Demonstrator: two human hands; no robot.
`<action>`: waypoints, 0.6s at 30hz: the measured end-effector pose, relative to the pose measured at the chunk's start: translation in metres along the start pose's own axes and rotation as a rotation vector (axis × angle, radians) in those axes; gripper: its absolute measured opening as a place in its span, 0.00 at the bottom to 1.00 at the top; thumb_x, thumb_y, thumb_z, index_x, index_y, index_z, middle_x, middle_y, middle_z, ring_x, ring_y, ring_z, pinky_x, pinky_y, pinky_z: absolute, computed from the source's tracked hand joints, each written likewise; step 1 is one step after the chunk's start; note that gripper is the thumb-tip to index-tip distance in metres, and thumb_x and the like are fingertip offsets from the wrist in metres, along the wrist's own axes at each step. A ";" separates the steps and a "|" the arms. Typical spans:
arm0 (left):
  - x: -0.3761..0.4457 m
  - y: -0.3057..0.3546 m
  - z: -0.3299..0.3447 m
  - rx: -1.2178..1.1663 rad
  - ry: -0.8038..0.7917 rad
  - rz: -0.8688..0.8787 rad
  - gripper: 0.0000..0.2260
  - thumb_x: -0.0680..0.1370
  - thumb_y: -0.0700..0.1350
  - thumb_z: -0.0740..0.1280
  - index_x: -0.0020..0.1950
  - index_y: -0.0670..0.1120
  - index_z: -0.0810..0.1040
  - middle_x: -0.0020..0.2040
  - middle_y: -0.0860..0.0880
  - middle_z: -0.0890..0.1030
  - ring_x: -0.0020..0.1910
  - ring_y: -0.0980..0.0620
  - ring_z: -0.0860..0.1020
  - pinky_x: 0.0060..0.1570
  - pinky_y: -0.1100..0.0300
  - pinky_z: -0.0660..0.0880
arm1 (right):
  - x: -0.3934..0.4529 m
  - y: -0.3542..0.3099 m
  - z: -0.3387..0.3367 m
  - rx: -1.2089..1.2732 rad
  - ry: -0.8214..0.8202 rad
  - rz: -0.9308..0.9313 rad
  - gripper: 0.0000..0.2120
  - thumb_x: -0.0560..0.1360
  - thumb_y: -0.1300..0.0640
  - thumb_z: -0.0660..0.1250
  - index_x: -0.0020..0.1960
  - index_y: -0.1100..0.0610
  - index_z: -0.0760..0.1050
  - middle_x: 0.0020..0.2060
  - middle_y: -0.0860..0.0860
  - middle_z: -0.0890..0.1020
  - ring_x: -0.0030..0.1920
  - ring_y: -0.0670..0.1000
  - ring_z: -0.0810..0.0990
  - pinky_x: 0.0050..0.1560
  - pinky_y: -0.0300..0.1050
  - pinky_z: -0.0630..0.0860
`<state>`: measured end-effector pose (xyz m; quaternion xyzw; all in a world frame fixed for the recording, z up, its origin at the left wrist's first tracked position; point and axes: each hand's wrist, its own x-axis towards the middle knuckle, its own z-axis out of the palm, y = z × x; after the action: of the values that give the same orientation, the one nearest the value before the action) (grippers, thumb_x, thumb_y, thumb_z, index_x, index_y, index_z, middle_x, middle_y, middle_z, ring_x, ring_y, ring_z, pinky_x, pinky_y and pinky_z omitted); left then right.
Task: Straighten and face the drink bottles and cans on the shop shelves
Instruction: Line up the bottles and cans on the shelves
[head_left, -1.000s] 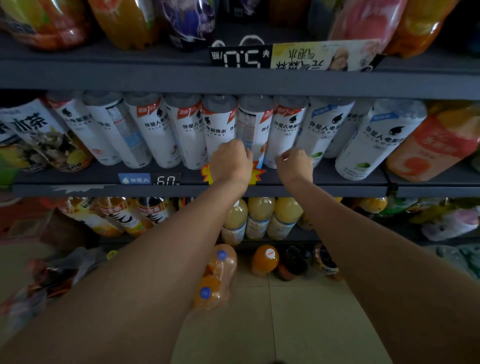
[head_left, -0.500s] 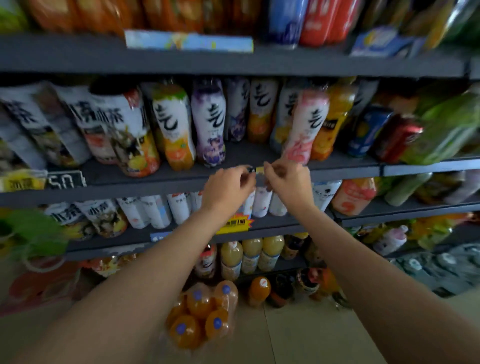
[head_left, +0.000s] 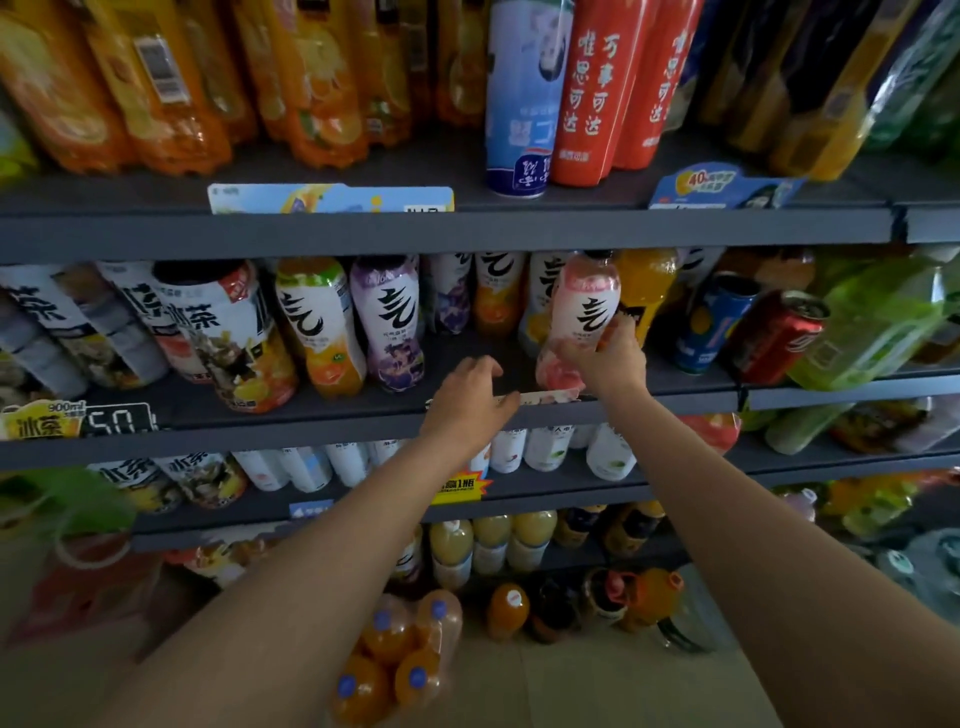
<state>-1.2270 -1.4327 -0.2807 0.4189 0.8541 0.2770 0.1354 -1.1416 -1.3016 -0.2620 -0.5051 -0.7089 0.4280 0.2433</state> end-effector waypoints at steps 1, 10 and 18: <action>0.000 -0.002 -0.002 0.001 -0.001 -0.025 0.18 0.77 0.49 0.64 0.64 0.42 0.70 0.62 0.44 0.72 0.61 0.45 0.73 0.57 0.53 0.71 | 0.000 0.000 -0.001 0.010 0.004 0.021 0.34 0.69 0.53 0.74 0.67 0.60 0.61 0.65 0.57 0.71 0.66 0.57 0.70 0.61 0.53 0.70; -0.001 0.055 -0.032 0.014 -0.131 0.054 0.15 0.78 0.48 0.64 0.62 0.44 0.71 0.55 0.48 0.80 0.53 0.49 0.78 0.53 0.53 0.75 | -0.018 -0.009 -0.025 -0.022 0.104 0.023 0.23 0.74 0.56 0.68 0.63 0.65 0.63 0.63 0.60 0.70 0.63 0.60 0.70 0.57 0.51 0.69; 0.017 0.125 0.026 -0.036 -0.218 0.188 0.17 0.78 0.44 0.63 0.67 0.46 0.67 0.51 0.47 0.79 0.52 0.47 0.77 0.56 0.50 0.73 | 0.042 0.034 -0.116 -0.350 0.190 -0.003 0.36 0.75 0.59 0.67 0.76 0.48 0.50 0.74 0.59 0.52 0.70 0.64 0.59 0.61 0.54 0.67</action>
<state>-1.1453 -1.3483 -0.2287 0.5221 0.7862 0.2567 0.2083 -1.0491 -1.2168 -0.2349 -0.5764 -0.7472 0.2484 0.2183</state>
